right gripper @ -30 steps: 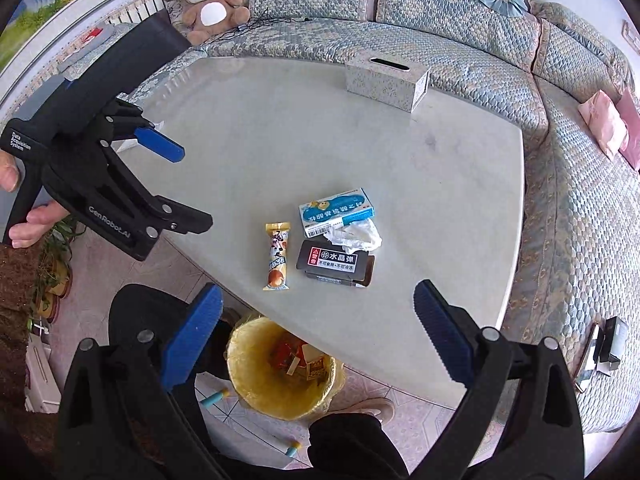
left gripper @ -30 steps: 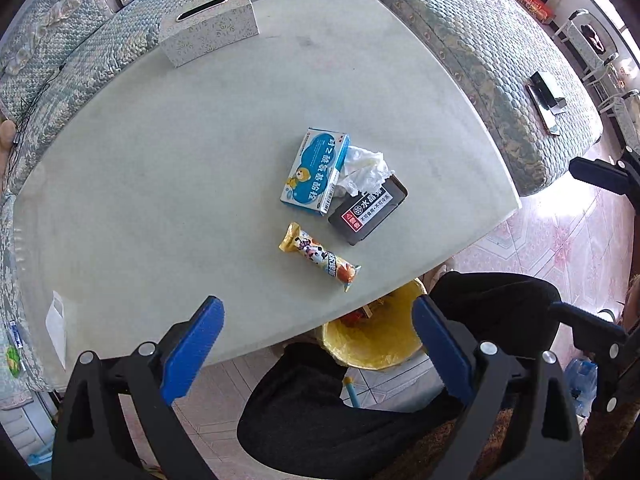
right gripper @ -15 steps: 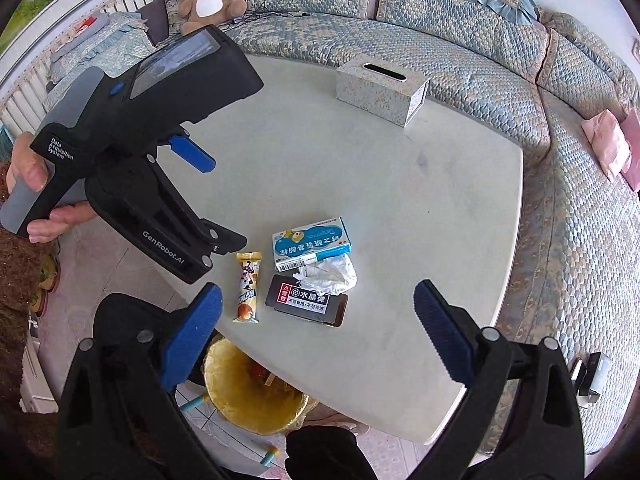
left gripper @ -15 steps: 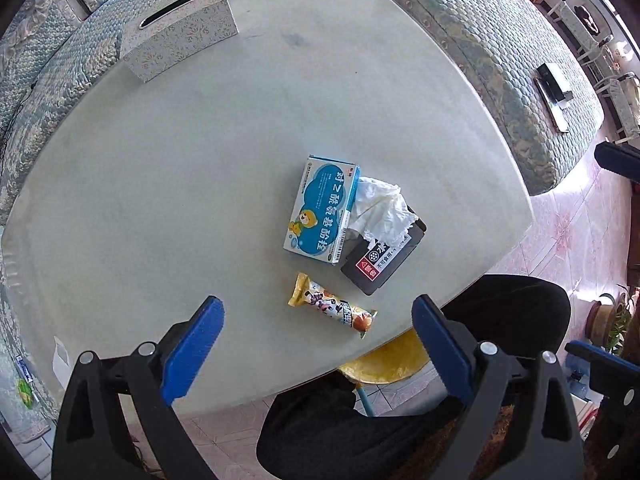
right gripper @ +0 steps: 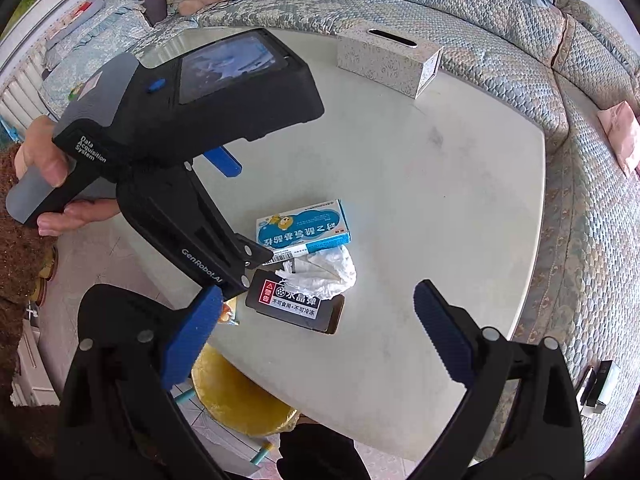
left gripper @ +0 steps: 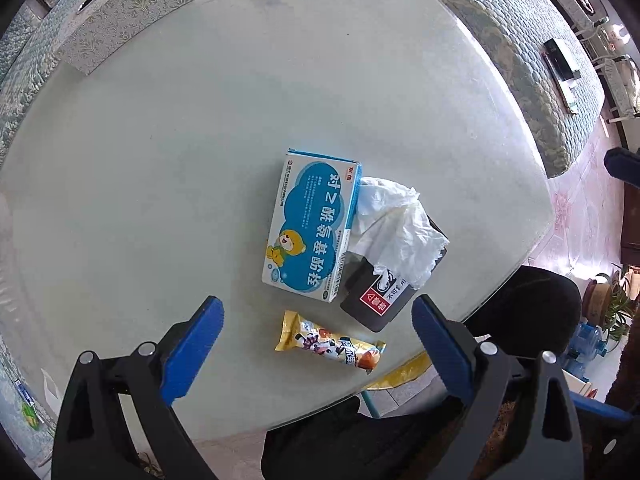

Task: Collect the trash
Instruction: 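Move both tools back over the table toward the medicine box and tissue, then grasp the blue-white medicine box with the left tool while the right tool grasps the tissue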

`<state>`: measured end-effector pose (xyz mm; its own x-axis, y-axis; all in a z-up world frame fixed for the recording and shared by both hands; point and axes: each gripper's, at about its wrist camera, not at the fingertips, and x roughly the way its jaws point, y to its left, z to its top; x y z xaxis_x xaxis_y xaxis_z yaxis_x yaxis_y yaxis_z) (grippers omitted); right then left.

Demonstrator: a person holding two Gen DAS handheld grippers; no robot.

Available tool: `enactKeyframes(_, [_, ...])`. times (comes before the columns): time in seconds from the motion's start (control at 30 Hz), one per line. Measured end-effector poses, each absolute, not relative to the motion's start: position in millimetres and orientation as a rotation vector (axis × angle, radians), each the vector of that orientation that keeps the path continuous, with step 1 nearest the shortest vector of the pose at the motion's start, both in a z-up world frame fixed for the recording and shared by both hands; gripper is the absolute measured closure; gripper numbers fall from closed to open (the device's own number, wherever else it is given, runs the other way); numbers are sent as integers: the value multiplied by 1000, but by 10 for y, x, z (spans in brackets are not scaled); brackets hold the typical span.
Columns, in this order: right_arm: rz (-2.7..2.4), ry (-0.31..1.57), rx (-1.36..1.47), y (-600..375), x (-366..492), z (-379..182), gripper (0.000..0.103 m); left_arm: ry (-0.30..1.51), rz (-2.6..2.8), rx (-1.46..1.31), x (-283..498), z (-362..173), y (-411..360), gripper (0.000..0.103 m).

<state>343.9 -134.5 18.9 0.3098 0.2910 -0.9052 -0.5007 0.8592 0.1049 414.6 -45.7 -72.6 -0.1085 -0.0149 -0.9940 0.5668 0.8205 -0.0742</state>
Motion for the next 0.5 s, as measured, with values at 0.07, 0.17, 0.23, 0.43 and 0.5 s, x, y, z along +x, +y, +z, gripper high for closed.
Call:
enactKeyframes(0.07, [534,1154,-201,-1361,3486,119,9,1634,-521,434,4205,-820,-457,10])
enactKeyframes(0.17, [531,1178,-214,-1354,3542,-33,9,1651,-531,423,4277,-949,-461,10])
enactKeyframes(0.23, [538,1194,-217,-1338,3565,-141,9,1664,-533,414,4321,-1041,-457,10])
enactKeyframes(0.43, [570,1237,-216,-1254,3618,-501,9,1699,-543,376,4426,-1260,-408,10])
enactKeyframes(0.5, [567,1247,-228,-1227,3640,-625,9,1704,-546,369,4450,-1313,-389,10])
